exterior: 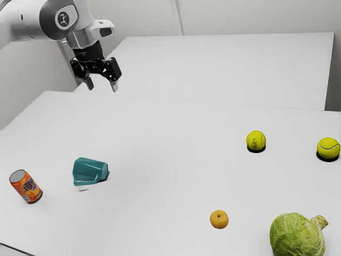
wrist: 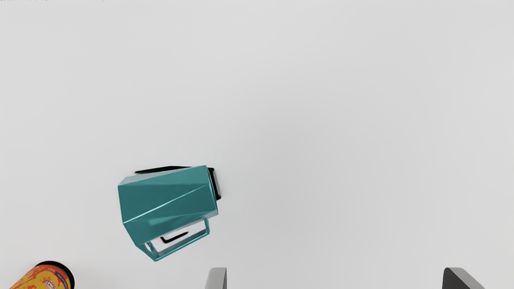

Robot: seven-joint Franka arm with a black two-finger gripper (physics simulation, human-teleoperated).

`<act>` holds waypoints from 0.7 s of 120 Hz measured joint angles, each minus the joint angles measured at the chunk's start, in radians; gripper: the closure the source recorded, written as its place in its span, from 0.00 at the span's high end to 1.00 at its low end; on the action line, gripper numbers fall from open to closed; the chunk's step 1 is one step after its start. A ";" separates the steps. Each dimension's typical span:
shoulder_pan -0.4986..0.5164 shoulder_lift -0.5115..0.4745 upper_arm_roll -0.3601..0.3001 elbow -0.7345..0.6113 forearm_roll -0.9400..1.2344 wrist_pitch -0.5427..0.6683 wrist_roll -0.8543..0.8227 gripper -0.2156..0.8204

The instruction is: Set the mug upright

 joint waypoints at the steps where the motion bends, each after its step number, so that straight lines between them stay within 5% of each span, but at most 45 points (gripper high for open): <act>1: 0.000 0.000 0.000 0.000 0.000 0.000 0.000 0.77; 53: -0.025 -0.083 0.006 -0.139 -0.003 0.045 -0.003 0.77; 84: 0.093 -0.120 0.012 -0.220 -0.040 0.071 0.037 0.77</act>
